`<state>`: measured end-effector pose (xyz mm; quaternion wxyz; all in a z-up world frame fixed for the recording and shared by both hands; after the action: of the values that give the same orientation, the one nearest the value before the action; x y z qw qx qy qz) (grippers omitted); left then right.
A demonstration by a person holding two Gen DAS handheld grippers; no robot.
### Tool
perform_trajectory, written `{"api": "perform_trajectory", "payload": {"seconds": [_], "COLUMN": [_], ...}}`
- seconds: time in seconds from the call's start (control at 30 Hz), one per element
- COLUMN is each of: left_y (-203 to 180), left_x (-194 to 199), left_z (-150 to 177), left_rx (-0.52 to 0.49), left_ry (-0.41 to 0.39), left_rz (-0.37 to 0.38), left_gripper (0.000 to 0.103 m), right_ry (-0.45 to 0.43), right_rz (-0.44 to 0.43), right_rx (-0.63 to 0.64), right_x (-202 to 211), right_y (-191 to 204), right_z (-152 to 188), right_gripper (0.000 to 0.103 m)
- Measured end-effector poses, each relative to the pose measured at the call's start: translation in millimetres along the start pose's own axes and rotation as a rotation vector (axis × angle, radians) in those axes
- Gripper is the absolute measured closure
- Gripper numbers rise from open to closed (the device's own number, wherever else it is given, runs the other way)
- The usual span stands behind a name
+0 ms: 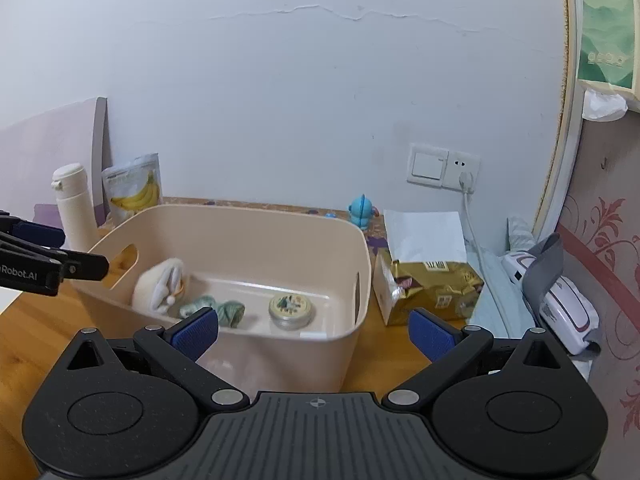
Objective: Organize objects
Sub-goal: 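Move both tools back toward the remaining items on the table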
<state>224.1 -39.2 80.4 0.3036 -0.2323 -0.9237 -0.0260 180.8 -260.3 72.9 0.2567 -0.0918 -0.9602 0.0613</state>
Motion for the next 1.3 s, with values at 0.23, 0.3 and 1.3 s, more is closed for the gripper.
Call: {"api": "perform_trajectory", "payload": {"seconds": [0.23,0.3,1.3], "left_y": [2.1,3.1,12.9], "left_x": [17.7,21.6,13.0], "left_z": [24.1,31.0,120.9], "left_rx": [0.012,0.017,0.079], "left_ry": [0.010,0.013,0.162], "left_rz": [-0.012,-0.015,-0.012], "left_gripper": [0.022,0.022,0.022], "right_ry": [0.012,0.018,0.178], "right_rz": [0.001,0.001,-0.033], "right_rx": [0.011,0.011,0.088], "right_x": [18.9,22.5,14.7], "right_y": [-0.3,0.2,22.7], "right_z": [19.2,24.7,107.1], "right_gripper": [0.000,0.000,0.000]}}
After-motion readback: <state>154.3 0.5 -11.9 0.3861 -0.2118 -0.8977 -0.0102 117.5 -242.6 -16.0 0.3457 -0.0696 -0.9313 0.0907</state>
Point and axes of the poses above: each gripper's, at about its wrist camera, not at the fingertips, and x roughly against the way its jaws point, y to its left, z to its underside, the point moved 5 cm from there along -x, roughly the way its jaws point, and after that the axes turned 13 degrees about z, right-handed, at the moved point
